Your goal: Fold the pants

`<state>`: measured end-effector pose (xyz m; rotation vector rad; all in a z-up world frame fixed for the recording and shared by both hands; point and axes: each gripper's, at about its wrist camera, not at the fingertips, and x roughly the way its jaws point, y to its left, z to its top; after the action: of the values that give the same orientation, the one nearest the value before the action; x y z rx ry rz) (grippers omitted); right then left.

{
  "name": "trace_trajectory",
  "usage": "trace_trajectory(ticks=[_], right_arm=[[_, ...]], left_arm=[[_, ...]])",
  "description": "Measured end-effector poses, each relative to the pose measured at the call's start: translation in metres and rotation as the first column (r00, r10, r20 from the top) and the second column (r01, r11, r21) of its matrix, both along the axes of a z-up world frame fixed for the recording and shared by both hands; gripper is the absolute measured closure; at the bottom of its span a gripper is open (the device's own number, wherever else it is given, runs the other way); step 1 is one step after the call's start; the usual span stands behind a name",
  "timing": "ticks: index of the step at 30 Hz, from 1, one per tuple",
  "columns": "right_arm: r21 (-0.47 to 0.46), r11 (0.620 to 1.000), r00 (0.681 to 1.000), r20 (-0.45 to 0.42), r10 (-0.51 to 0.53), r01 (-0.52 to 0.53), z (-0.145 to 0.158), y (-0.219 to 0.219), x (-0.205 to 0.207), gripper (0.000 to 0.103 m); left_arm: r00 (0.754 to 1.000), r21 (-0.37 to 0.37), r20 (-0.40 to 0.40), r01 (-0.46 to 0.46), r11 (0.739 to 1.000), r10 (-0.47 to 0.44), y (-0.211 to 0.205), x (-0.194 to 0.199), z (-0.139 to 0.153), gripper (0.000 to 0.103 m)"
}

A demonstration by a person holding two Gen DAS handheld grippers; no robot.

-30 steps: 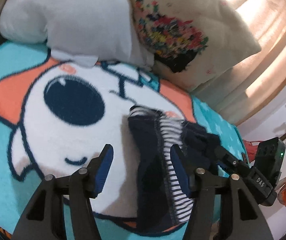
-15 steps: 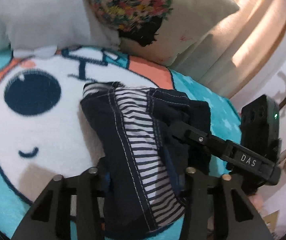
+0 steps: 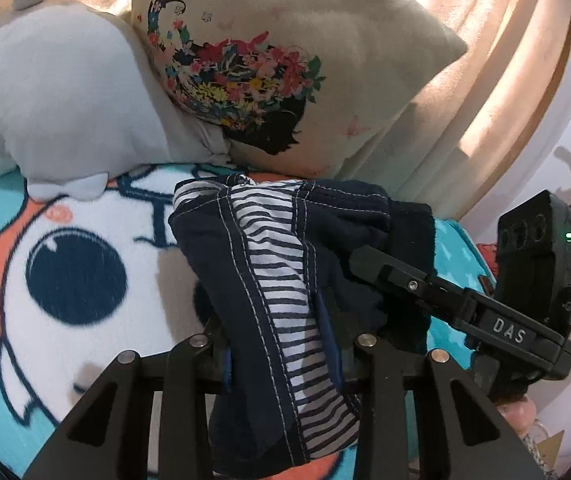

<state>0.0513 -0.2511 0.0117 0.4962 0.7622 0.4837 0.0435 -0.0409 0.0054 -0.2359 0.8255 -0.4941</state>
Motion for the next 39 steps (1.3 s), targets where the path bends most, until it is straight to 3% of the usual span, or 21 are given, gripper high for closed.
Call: trace_trajectory(ticks=[6, 14, 22, 25, 27, 31, 35, 37, 38, 39], right_arm=[[-0.026, 1.0, 1.0, -0.018, -0.006, 0.005, -0.006, 0.004, 0.023, 0.059], [-0.039, 0.999, 0.998, -0.055, -0.022, 0.02, -0.026, 0.0, 0.04, 0.059], [-0.075, 0.996, 0.993, -0.099, -0.062, 0.055, -0.048, -0.006, 0.05, 0.055], [-0.068, 0.996, 0.993, -0.098, -0.069, 0.062, -0.05, -0.008, 0.049, 0.049], [-0.061, 0.996, 0.992, -0.104, -0.074, 0.067, -0.052, -0.009, 0.049, 0.042], [-0.05, 0.997, 0.99, -0.124, -0.072, 0.066, -0.059, -0.008, 0.053, 0.04], [-0.041, 0.998, 0.991, -0.123, -0.057, 0.052, -0.062, -0.005, 0.054, 0.041], [-0.043, 0.998, 0.992, -0.119, -0.045, 0.04, -0.061, -0.003, 0.054, 0.05], [-0.044, 0.998, 0.992, -0.119, -0.039, 0.034, -0.059, -0.002, 0.054, 0.054], [-0.047, 0.998, 0.993, -0.115, -0.037, 0.031, -0.058, -0.001, 0.054, 0.058]], left_arm=[[0.997, 0.01, -0.063, -0.039, 0.999, 0.039, 0.005, 0.03, -0.014, 0.07], [0.995, 0.042, -0.091, -0.046, 0.998, 0.05, 0.001, 0.05, -0.026, 0.07], [0.996, 0.115, -0.055, -0.068, 0.991, 0.075, -0.003, 0.044, -0.029, 0.066], [0.996, 0.132, -0.03, -0.083, 0.988, 0.087, 0.004, 0.039, -0.024, 0.063], [0.993, 0.096, -0.016, -0.114, 0.989, 0.116, 0.019, 0.037, -0.018, 0.058], [0.984, -0.021, -0.052, -0.171, 0.985, 0.17, 0.051, 0.045, -0.02, 0.048], [0.986, -0.039, -0.115, -0.129, 0.991, 0.124, 0.047, 0.055, -0.036, 0.048], [0.988, -0.076, -0.131, -0.087, 0.993, 0.076, 0.039, 0.057, -0.039, 0.048], [0.989, -0.101, -0.144, -0.06, 0.993, 0.045, 0.035, 0.058, -0.041, 0.052], [0.988, -0.124, -0.153, -0.038, 0.992, 0.018, 0.031, 0.057, -0.041, 0.066]])
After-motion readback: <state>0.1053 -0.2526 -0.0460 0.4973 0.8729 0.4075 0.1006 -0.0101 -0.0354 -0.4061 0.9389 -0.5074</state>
